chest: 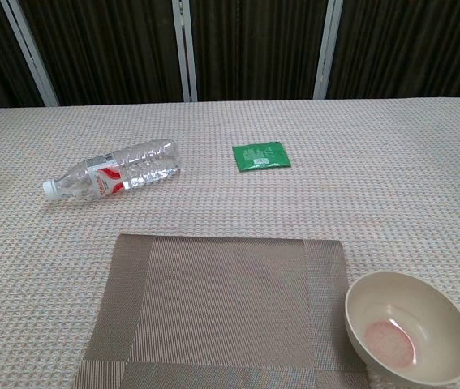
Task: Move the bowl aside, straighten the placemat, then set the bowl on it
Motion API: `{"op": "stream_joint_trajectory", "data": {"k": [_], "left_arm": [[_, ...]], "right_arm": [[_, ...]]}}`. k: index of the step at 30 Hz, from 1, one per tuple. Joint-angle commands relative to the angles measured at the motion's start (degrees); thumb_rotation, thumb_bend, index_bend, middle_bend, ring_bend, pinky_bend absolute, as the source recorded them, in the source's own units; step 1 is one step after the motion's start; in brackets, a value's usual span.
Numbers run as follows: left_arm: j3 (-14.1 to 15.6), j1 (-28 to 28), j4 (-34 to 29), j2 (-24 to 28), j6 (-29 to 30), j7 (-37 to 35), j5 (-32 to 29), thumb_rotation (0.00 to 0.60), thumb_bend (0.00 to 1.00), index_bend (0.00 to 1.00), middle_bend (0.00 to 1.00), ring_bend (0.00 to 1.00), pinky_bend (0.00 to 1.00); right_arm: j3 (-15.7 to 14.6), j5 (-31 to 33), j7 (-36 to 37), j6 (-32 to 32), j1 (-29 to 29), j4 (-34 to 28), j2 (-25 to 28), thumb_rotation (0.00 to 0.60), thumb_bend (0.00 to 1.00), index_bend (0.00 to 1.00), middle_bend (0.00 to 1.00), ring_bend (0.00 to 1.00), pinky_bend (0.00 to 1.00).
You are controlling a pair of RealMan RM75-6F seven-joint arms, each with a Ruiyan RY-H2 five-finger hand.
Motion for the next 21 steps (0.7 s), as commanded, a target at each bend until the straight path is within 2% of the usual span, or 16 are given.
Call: {"op": "stream_joint_trajectory", "data": {"k": [1, 9, 12, 17, 21], "left_arm": [[0.03, 0.03, 0.0, 0.13, -0.09, -0.18, -0.06, 0.6, 0.07, 0.0, 0.0, 0.0, 0.0], [0.21, 0.14, -0.29, 0.42, -0.06, -0.38, 0.41, 0.6, 0.07, 0.0, 0.0, 0.0, 0.0], [0.11, 0.05, -0.5, 0.52, 0.01, -0.48, 0.66, 0.6, 0.07, 0.0, 0.0, 0.0, 0.0], [-0.53, -0.42, -0.37, 0.4, -0.71, -0.05, -0.64, 0.6, 0.07, 0.0, 0.0, 0.0, 0.0], [-0.86, -0.73, -0.3, 0.24, -1.38, 0.5, -1.7, 0.6, 0.07, 0.0, 0.0, 0.0, 0.0]], "right_arm": [[-0.16, 0.16, 0.3, -0.37, 0.12, -0.25, 0.19, 0.6, 0.0, 0.04, 0.0, 0.0, 0.0], [-1.36, -1.49, 0.38, -1.58, 0.44, -0.22, 0.39, 0.6, 0.0, 0.04, 0.0, 0.0, 0.0], [-3.92, -5.05, 0.93, -4.82, 1.5, -0.57, 0.74, 0.6, 0.0, 0.04, 0.0, 0.0, 0.0], [-10.73, -16.3, 4.34, -13.45, 5.36, 1.14, 1.84, 0.6, 0.0, 0.06, 0.0, 0.0, 0.0], [-13.82, -20.94, 4.23, -18.73, 7.81, 2.45, 0.37, 0.6, 0.0, 0.08, 0.0, 0.0, 0.0]]}}
